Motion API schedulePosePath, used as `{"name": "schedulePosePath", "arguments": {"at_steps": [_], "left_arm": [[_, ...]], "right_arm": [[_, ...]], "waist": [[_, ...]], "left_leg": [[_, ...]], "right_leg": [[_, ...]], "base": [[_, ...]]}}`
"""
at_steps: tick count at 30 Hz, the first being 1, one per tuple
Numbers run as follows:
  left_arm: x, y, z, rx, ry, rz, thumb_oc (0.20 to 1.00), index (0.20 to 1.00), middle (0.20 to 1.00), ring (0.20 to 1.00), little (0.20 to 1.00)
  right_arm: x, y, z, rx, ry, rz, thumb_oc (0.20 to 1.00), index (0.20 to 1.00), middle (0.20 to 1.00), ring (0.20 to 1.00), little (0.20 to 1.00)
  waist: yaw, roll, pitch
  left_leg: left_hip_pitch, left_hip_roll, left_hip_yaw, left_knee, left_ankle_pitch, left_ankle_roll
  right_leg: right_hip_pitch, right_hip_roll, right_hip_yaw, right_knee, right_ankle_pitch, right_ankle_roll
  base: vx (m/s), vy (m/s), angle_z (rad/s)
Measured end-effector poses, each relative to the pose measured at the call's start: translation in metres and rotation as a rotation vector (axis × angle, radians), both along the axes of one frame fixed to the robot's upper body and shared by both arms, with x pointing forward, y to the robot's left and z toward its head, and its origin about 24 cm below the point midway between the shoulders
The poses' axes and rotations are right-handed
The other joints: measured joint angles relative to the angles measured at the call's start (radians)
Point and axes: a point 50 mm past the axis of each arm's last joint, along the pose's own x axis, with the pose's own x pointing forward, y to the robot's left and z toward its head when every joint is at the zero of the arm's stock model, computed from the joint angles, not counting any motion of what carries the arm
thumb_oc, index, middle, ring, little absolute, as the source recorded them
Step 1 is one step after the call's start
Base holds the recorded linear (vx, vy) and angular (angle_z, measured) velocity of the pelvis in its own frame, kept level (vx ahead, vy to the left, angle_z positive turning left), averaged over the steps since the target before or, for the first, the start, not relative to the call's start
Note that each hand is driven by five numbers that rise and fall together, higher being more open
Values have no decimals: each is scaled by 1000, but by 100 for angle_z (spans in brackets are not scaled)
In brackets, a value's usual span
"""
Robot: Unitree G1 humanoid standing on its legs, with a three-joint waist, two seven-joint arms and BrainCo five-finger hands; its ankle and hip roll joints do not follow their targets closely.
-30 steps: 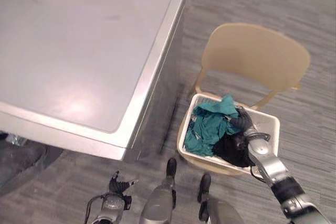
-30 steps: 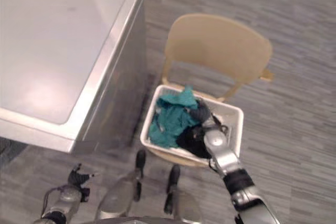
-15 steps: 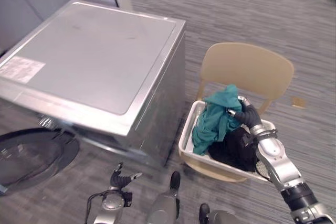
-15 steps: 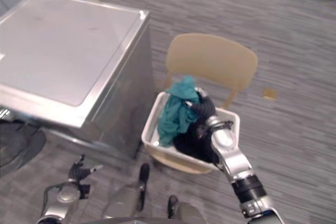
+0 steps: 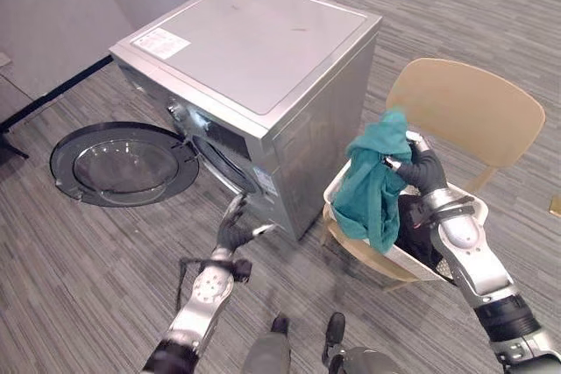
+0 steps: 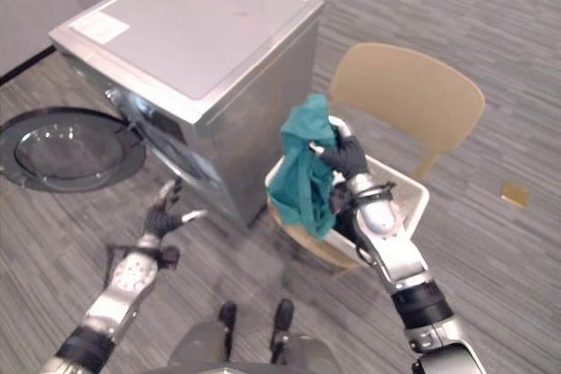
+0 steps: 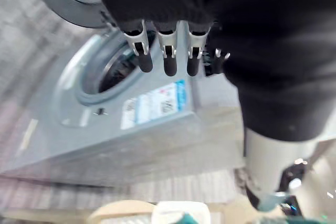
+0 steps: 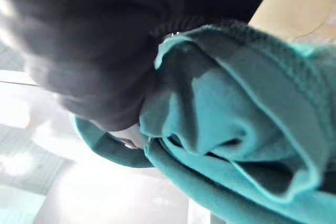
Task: Grab the laundry basket,head to the washer,open it,put in the laundry and shut it.
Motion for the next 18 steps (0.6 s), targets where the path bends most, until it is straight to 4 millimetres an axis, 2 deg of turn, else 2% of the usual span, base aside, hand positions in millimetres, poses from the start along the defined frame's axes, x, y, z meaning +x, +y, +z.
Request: {"name": "schedulePosePath", "arguments": {"at_steps": [2, 3, 5, 6, 9, 13, 14, 15, 18], "left_arm": [[3, -18, 9, -10, -47, -73, 1000, 1000, 1000, 1000, 1000], [4, -29, 11, -4, -49, -116, 1000, 1000, 1000, 1000, 1000], [9, -56, 19, 18, -83, -215, 1000, 1000, 1000, 1000, 1000], [8, -61, 19, 9, -84, -229, 1000, 1000, 1000, 1000, 1000], [8, -68, 22, 7, -95, -238, 1000, 1000, 1000, 1000, 1000], [14, -68, 27, 27, -126, -220, 1000, 1000, 1000, 1000, 1000], [18, -70, 30, 41, -137, -211, 244, 244, 244, 244, 244], [24, -71, 33, 69, -155, -204, 200, 200, 200, 200, 200], [30, -68, 39, 87, -190, -167, 200, 200, 200, 200, 200]], "right_arm": [[1, 10, 13, 7, -57, 44, 200, 200, 200, 200, 200], [2, 14, 19, 18, -72, 59, 200, 200, 200, 200, 200], [-2, 48, 35, 23, -123, 204, 200, 200, 200, 200, 200], [-5, 56, 36, 40, -130, 237, 200, 200, 200, 200, 200], [-10, 73, 38, 90, -135, 302, 200, 200, 200, 200, 200], [-13, 83, 37, 139, -117, 344, 200, 200, 200, 200, 200], [-13, 86, 38, 149, -114, 356, 200, 200, 200, 200, 200], [-14, 91, 37, 155, -109, 372, 200, 200, 200, 200, 200], [-16, 95, 32, 211, -67, 393, 200, 200, 200, 200, 200]], "waist": [[-13, 3, -2], [-22, 9, -6], [-22, -4, -30], [-23, -5, -41], [-27, -15, -81], [-18, -26, -109], [-16, -25, -110], [-16, -25, -111], [-18, -25, -113]], "left_leg": [[64, -1, -1, -107, 19, 31], [72, -13, -12, -131, 34, 61], [87, -48, -1, -161, 58, 91], [93, -57, 1, -167, 58, 93], [93, -80, 1, -163, 63, 109], [94, -96, 1, -161, 73, 121], [94, -98, 2, -161, 74, 121], [95, -101, 2, -161, 74, 121], [101, -104, 10, -161, 73, 120]], "right_leg": [[-15, 16, 10, -18, 23, 32], [-27, 26, 14, -16, 34, 43], [-36, -5, 44, -14, 61, 65], [-35, -12, 50, -14, 64, 70], [-44, -36, 57, 6, 66, 72], [-54, -51, 64, 20, 67, 70], [-54, -54, 66, 20, 71, 69], [-54, -56, 75, 18, 76, 75], [-52, -55, 92, 16, 78, 77]], "base": [[45, 219, 12], [41, 313, -29], [10, 180, -31], [6, 113, -11], [2, 87, 5], [-1, 69, 7], [-6, 27, 4], [-2, 51, -5], [17, 31, -14]]}}
